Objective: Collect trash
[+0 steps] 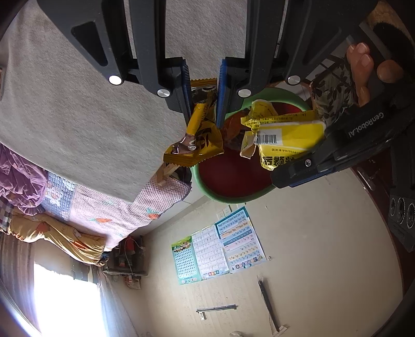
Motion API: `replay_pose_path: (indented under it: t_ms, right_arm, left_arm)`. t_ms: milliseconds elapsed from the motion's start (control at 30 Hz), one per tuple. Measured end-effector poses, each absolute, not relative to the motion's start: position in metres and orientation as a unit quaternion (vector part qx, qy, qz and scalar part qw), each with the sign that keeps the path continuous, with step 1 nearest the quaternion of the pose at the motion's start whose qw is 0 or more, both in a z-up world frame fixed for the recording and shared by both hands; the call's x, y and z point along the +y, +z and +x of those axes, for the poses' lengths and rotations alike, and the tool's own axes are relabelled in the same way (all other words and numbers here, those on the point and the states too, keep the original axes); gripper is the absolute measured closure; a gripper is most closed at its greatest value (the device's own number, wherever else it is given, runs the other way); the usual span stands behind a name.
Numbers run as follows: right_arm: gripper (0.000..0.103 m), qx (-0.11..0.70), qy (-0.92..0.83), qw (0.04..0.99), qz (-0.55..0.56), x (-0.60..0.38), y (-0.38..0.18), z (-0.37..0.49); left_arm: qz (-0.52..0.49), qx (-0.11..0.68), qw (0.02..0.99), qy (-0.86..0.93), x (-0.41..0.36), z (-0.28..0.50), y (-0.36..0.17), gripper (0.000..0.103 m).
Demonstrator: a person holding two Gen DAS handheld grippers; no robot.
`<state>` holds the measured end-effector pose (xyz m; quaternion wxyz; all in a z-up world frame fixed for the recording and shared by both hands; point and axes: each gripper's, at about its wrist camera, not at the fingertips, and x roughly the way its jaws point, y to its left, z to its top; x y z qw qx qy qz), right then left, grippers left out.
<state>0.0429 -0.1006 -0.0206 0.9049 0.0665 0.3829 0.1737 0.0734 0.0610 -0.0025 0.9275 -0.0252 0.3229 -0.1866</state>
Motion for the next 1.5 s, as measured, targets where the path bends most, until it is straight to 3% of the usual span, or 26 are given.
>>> replay_pose_path:
  t_ms: [667,1000,1067,1167,1233,1400,1500]
  right_arm:
    - [0.085,0.381,0.177,0.906,0.054,-0.072,-0.023,0.066]
    - [0.084,0.389,0.189,0.901,0.037,-0.047,-0.026,0.089]
    - [0.084,0.392,0.192,0.899,0.035,-0.044,-0.029,0.092]
    - [0.077,0.396,0.197,0.896,0.031,-0.037,-0.032,0.097]
    - [0.071,0.397,0.201,0.895,0.029,-0.033,-0.032,0.099]
    - [0.037,0.388,0.202,0.899,0.029,-0.035,-0.029,0.103]
    - [0.019,0.378,0.192,0.905,0.035,-0.041,-0.024,0.100]
  left_arm:
    - [-0.037,0.323,0.927,-0.185,0.091,0.103,-0.003,0.078]
    - [-0.039,0.353,0.921,-0.162,0.113,0.121,-0.027,0.078]
    - [-0.044,0.358,0.920,-0.156,0.119,0.124,-0.031,0.073]
    - [-0.051,0.359,0.921,-0.141,0.129,0.126,-0.035,0.055]
    - [-0.053,0.359,0.922,-0.135,0.133,0.127,-0.035,0.051]
    - [-0.056,0.347,0.930,-0.110,0.141,0.125,-0.033,0.035]
    - [-0.056,0.333,0.937,-0.094,0.142,0.121,-0.027,0.020]
